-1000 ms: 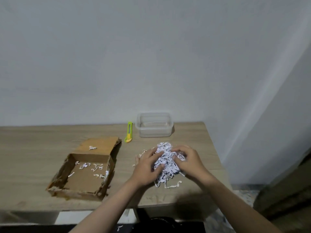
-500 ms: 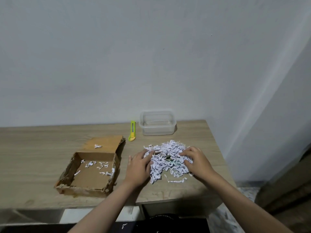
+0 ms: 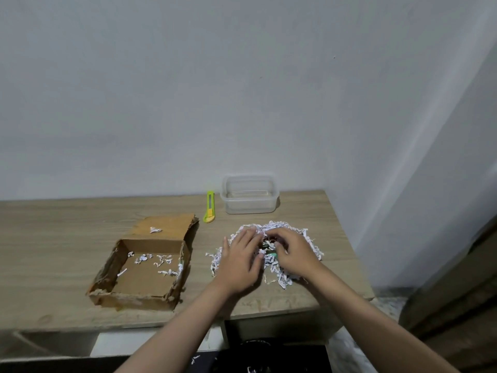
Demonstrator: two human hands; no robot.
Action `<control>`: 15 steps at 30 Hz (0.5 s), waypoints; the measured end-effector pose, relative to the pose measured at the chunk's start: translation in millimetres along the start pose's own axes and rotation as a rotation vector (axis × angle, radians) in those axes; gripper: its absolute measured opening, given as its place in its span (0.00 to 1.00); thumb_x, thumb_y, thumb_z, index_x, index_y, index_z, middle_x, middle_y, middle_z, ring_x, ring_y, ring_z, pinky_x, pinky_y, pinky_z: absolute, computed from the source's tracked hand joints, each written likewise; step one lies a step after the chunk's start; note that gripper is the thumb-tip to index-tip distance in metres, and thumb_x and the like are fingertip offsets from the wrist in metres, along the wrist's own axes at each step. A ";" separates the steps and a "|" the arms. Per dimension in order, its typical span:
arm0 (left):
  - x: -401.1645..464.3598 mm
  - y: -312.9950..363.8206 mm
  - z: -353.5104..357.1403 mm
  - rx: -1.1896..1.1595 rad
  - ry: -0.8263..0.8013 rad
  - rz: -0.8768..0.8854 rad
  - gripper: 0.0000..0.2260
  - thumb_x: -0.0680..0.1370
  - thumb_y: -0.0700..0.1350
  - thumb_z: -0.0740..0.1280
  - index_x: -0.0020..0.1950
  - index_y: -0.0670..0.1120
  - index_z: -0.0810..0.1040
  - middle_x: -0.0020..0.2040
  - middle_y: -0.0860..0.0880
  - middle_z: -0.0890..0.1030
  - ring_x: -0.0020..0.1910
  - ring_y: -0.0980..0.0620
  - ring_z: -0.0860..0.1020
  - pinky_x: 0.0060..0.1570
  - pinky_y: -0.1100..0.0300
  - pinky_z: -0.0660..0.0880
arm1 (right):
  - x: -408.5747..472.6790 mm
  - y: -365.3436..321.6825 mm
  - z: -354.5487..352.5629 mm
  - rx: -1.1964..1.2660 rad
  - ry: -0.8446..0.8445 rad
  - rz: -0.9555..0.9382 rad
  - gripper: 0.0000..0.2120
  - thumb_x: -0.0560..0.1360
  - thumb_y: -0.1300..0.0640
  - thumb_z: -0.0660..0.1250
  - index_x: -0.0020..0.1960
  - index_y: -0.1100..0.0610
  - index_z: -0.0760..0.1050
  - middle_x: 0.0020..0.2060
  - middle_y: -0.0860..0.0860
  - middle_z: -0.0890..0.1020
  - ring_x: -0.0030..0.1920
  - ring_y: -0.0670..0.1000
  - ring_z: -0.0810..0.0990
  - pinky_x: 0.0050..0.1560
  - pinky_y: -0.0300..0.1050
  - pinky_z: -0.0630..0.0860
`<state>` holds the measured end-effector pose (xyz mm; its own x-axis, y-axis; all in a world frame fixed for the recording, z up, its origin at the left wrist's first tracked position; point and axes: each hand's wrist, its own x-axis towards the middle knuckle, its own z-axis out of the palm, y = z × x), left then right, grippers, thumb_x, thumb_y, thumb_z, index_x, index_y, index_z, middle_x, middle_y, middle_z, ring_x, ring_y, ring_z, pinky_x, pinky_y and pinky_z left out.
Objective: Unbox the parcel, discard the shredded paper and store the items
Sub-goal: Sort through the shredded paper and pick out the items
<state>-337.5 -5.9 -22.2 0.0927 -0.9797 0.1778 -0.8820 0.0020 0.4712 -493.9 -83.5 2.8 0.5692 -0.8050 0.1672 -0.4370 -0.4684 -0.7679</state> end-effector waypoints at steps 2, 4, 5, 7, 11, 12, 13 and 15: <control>1.6 -3.8 5.8 0.076 -0.063 -0.050 0.21 0.80 0.53 0.52 0.74 0.57 0.58 0.77 0.53 0.56 0.76 0.51 0.50 0.71 0.35 0.47 | 7.3 2.7 5.8 -0.056 -0.085 0.048 0.17 0.74 0.65 0.60 0.61 0.54 0.76 0.58 0.50 0.79 0.59 0.48 0.76 0.62 0.40 0.71; -1.1 -9.1 8.8 0.107 -0.069 -0.102 0.21 0.81 0.54 0.51 0.74 0.60 0.56 0.77 0.54 0.54 0.76 0.49 0.50 0.71 0.36 0.46 | 12.1 8.6 4.7 -0.120 -0.086 0.082 0.15 0.75 0.63 0.62 0.60 0.55 0.76 0.58 0.51 0.78 0.60 0.50 0.74 0.63 0.43 0.70; -3.8 -11.9 9.1 0.118 -0.061 -0.119 0.21 0.81 0.55 0.51 0.74 0.61 0.54 0.78 0.53 0.53 0.76 0.49 0.50 0.71 0.37 0.46 | 13.6 12.9 2.9 -0.150 -0.073 0.100 0.15 0.75 0.61 0.63 0.60 0.54 0.76 0.58 0.52 0.78 0.60 0.51 0.73 0.64 0.45 0.69; -9.4 -18.5 8.3 0.127 -0.048 -0.163 0.23 0.80 0.57 0.51 0.75 0.61 0.52 0.78 0.51 0.54 0.76 0.48 0.51 0.71 0.37 0.47 | 14.0 19.9 -3.2 -0.193 -0.075 0.159 0.16 0.74 0.57 0.65 0.61 0.53 0.75 0.58 0.52 0.77 0.59 0.52 0.73 0.63 0.48 0.70; -18.1 -31.8 5.9 0.149 -0.018 -0.234 0.26 0.79 0.61 0.50 0.76 0.58 0.51 0.77 0.50 0.54 0.76 0.48 0.52 0.71 0.38 0.46 | 8.1 29.5 -12.2 -0.152 -0.127 0.215 0.18 0.73 0.52 0.67 0.63 0.49 0.74 0.56 0.49 0.76 0.54 0.50 0.77 0.56 0.47 0.75; -19.2 -33.9 4.8 0.157 -0.004 -0.249 0.27 0.78 0.62 0.50 0.76 0.57 0.52 0.77 0.49 0.54 0.76 0.47 0.53 0.71 0.38 0.46 | 6.9 29.8 -13.1 -0.135 -0.120 0.212 0.18 0.73 0.53 0.68 0.63 0.50 0.74 0.55 0.48 0.77 0.51 0.48 0.77 0.54 0.44 0.75; -20.0 -35.6 4.2 0.160 0.009 -0.270 0.27 0.78 0.62 0.50 0.75 0.55 0.53 0.77 0.48 0.54 0.76 0.47 0.53 0.71 0.37 0.45 | 6.6 30.7 -13.2 -0.121 -0.102 0.208 0.17 0.73 0.54 0.68 0.62 0.51 0.75 0.54 0.48 0.77 0.50 0.48 0.77 0.52 0.43 0.74; -21.4 -36.7 2.8 0.168 0.036 -0.314 0.28 0.77 0.62 0.49 0.75 0.53 0.55 0.78 0.46 0.53 0.76 0.45 0.52 0.70 0.36 0.44 | 6.3 31.7 -12.2 -0.118 -0.028 0.177 0.15 0.73 0.55 0.68 0.59 0.54 0.77 0.53 0.50 0.79 0.50 0.48 0.78 0.53 0.44 0.75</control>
<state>-308.5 14.4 -45.7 0.3845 -0.9198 0.0785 -0.8714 -0.3336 0.3596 -512.7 -107.8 -13.0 0.4949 -0.8688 0.0176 -0.6091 -0.3612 -0.7060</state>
